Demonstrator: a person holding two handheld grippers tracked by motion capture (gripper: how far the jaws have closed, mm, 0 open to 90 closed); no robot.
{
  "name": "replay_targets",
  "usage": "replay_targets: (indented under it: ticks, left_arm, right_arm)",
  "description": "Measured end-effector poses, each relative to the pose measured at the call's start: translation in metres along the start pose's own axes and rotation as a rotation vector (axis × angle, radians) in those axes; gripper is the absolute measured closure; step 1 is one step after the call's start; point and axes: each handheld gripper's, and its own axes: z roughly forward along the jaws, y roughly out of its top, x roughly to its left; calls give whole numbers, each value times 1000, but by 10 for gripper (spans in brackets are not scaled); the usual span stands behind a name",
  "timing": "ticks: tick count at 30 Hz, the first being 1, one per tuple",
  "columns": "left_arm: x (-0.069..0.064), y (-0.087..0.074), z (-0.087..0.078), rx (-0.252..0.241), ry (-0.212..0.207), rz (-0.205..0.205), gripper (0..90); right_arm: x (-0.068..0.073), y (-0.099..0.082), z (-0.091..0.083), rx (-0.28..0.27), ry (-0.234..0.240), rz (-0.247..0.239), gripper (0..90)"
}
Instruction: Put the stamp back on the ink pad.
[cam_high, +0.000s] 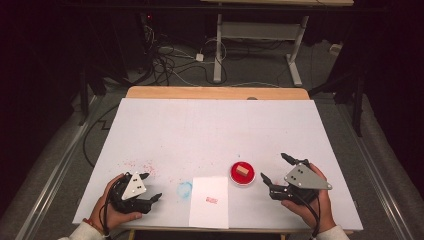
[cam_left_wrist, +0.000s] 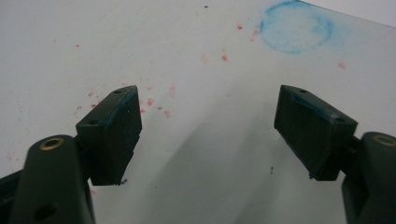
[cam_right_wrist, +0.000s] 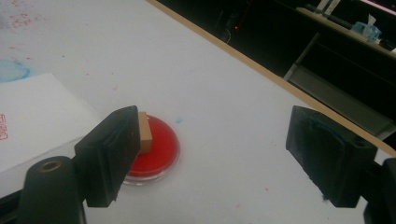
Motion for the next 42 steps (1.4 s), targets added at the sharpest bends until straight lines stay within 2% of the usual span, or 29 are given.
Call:
replay_targets:
  ticks: [4, 6, 11, 15, 29, 42]
  left_arm:
    - [-2, 1, -4, -26, 18, 10, 222]
    - [-3, 2, -7, -57, 25, 10, 222]
    - [-5, 2, -14, -105, 43, 16, 213]
    - [-6, 2, -19, -132, 54, 16, 203]
    - [-10, -1, -24, -142, 72, 16, 196]
    - [-8, -3, -22, -125, 76, 4, 197]
  right_arm:
    - [-2, -8, -4, 2, -12, 13, 187]
    - [-3, -12, -6, 2, -22, 18, 190]
    - [-1, -23, -9, 19, -19, 27, 190]
    - [1, -27, -7, 35, -11, 16, 190]
    - [6, -21, -8, 8, -5, 0, 190]
    - [6, -19, -3, 4, 11, -7, 191]
